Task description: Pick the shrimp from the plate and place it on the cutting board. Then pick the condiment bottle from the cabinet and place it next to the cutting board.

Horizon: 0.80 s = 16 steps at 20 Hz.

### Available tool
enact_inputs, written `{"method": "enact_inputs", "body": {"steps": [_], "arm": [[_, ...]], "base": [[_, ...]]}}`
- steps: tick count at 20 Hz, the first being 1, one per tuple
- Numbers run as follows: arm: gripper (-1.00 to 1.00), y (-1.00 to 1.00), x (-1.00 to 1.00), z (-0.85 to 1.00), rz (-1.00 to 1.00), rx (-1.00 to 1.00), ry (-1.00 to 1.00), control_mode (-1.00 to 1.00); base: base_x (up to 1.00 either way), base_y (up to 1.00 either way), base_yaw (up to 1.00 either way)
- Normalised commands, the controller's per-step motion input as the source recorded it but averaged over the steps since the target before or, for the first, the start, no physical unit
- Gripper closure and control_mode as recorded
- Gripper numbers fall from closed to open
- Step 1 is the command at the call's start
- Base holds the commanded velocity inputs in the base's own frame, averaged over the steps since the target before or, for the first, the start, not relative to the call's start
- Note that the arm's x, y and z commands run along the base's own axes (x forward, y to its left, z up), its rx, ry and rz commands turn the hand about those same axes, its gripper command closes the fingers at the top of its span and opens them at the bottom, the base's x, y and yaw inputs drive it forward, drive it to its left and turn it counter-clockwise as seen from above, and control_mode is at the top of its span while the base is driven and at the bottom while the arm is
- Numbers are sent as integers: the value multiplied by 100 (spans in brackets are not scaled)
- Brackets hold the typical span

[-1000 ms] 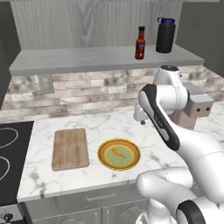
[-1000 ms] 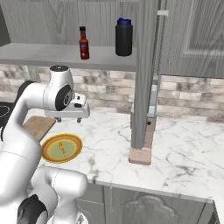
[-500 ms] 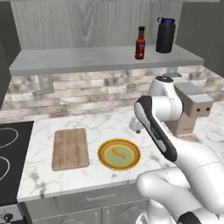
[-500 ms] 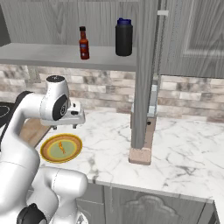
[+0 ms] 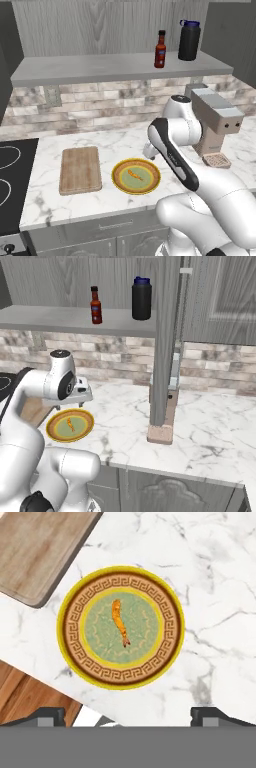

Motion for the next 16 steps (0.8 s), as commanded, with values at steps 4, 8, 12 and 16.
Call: {"method": "enact_inputs", "body": {"steps": [4,8,12,16], "arm": [[-100,19,0,-29,10,0,0,-100],[-100,18,0,-31,10,0,0,-100],[-100,14,0,-29,10,0,0,-100],[-100,7,0,-25,8,0,1,-100]], "base": [[0,0,0],[0,0,0],[0,0,0],[0,0,0]]}}
